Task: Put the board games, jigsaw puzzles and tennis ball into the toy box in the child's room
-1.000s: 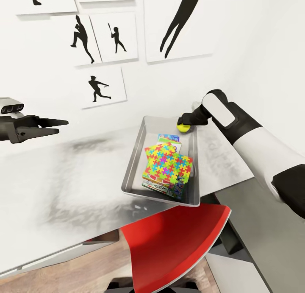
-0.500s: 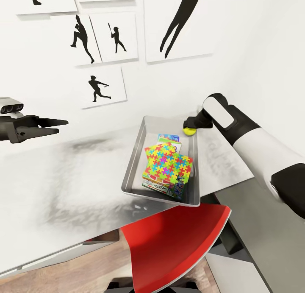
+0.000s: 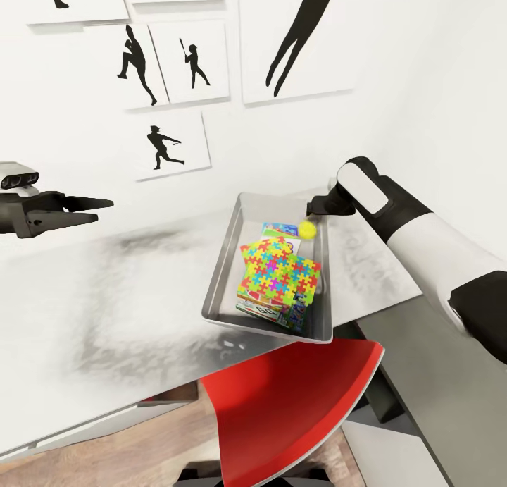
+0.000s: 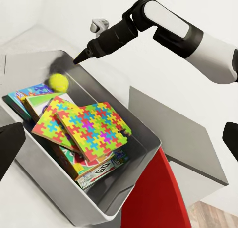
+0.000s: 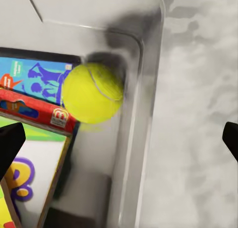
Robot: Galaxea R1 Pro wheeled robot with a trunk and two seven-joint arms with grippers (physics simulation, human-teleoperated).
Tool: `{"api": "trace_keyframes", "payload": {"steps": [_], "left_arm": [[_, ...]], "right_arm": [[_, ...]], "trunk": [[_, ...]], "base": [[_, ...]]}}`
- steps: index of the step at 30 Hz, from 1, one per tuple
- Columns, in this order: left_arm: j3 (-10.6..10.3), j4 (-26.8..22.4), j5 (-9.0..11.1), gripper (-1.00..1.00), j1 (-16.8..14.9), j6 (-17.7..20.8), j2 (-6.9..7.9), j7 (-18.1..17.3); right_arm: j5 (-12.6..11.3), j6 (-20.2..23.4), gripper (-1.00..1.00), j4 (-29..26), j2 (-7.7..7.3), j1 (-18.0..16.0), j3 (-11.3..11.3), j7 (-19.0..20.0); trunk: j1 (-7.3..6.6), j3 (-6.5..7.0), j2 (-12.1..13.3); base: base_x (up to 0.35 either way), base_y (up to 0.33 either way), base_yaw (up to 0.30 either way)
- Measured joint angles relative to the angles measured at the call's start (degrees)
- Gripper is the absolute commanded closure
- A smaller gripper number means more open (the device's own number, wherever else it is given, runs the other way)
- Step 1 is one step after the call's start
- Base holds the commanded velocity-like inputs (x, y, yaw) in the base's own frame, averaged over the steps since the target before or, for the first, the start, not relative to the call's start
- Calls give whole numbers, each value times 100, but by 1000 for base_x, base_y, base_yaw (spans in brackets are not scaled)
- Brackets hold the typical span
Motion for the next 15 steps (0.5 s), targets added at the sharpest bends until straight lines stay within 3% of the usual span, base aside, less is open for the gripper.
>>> {"api": "trace_keyframes", "payload": {"steps": [9, 15], "left_arm": [[0, 0, -1, -100, 0, 0, 4, 0], [0, 3, -10, -100, 2, 0, 9, 0]], "right_arm": [[-8, 4, -100, -57, -4, 0, -29, 26], [-96, 48, -100, -585, -181, 15, -55, 158]], "trunk": [[0, 6, 0], [1, 55, 0]], "base": [[0, 0, 0], [-91, 0, 0]]}}
